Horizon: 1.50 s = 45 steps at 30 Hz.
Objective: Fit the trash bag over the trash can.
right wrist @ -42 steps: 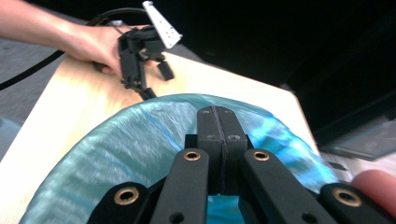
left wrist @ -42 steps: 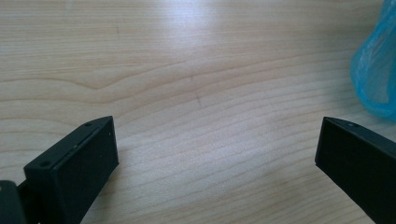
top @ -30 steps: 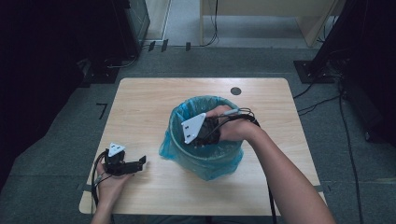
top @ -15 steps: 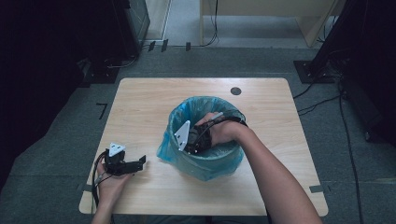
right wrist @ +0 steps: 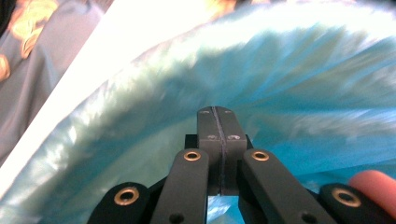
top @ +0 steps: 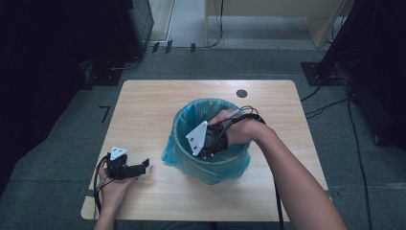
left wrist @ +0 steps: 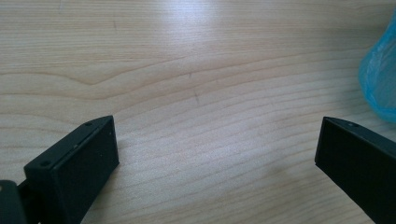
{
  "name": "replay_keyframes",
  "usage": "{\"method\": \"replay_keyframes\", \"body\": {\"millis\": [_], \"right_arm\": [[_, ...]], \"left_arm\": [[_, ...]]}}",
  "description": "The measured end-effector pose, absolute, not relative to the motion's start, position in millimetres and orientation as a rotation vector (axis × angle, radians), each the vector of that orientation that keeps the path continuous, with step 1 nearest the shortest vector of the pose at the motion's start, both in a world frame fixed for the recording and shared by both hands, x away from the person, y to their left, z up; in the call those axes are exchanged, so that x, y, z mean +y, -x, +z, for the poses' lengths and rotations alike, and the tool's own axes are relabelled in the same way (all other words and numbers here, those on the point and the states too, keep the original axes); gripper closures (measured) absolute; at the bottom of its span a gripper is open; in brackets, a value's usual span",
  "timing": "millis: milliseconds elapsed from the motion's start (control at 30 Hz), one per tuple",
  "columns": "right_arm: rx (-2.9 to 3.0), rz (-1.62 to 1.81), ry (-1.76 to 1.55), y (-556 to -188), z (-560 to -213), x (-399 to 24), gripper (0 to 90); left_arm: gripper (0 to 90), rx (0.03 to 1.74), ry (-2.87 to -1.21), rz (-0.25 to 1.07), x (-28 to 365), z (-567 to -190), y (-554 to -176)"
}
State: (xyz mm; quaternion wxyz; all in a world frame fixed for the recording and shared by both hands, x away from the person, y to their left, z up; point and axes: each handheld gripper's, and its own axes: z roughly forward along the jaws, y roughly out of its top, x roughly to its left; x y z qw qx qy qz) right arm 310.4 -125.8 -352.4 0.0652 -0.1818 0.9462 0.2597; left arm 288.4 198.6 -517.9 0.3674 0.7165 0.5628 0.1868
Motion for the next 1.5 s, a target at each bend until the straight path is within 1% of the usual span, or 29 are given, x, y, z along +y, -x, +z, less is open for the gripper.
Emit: {"method": "replay_keyframes", "body": {"millis": [133,200,433,700,967,1233,1500], "right_arm": [[2.875,0.711,0.537,-313,-365,-124,90.0],[2.864,0.729,0.501,-312,-366,-123,90.0],[2.799,0.819,0.48,-300,-341,-133,90.0],[2.781,0.861,0.42,-292,-313,-151,90.0],[2.776,0.898,0.356,-278,-293,-173,90.0],[2.76,0.899,0.339,-261,-280,-193,90.0],[2.77,0.909,0.328,-249,-285,-209,90.0]], "left_arm": [[0.0,1.447,-1.837,0.474,199,-518,-288],[0.0,1.448,-1.829,0.471,200,-518,-288],[0.0,1.456,-1.829,0.48,200,-518,-288],[0.0,1.476,-1.953,0.614,185,-519,-290],[0.0,1.482,-1.95,0.617,184,-519,-290],[0.0,1.49,-1.948,0.62,184,-519,-290],[0.0,1.489,-1.947,0.62,184,-519,-290]]}}
